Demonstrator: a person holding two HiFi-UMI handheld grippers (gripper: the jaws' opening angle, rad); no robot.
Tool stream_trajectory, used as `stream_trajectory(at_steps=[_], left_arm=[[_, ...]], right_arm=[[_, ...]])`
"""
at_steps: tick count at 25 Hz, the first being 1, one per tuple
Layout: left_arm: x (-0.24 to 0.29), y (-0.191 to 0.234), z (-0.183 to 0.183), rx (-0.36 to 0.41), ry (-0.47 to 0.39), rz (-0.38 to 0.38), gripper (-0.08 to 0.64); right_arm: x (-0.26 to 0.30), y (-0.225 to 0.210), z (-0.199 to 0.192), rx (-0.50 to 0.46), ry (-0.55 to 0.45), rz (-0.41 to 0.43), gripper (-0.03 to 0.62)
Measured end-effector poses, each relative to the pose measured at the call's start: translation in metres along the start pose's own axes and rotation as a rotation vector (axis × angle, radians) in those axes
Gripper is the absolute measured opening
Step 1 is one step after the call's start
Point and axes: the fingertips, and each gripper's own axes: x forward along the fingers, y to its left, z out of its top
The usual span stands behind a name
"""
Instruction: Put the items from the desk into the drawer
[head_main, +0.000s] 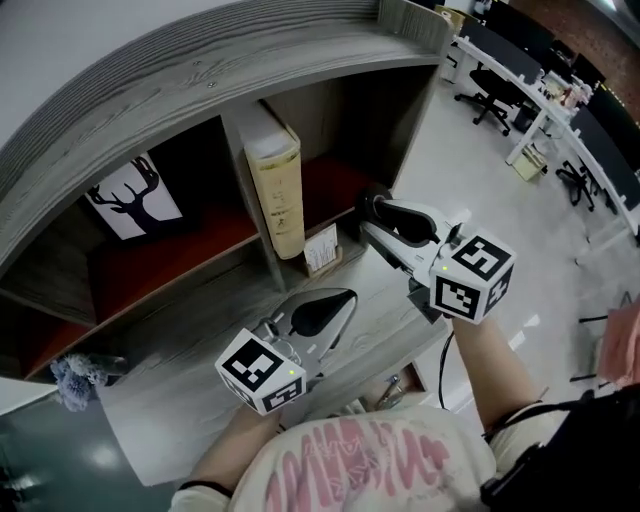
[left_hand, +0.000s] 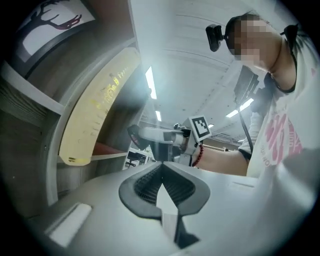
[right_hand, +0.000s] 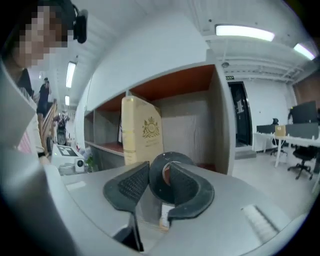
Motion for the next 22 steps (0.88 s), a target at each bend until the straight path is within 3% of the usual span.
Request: stream_trajectory(at_steps=[5, 22], left_arm=[[0.012, -0.019, 0.005, 0.017, -0.007, 0.013, 0.02], [0.058, -0.117, -0.018, 0.042, 0.017, 0.02, 0.02]], right_arm=[[-0.041, 0.021, -0.008, 0.108, -0.067, 0.053, 0.13], [-0.172, 0.056, -0.065, 0.235, -0.108, 0.148, 0.132]])
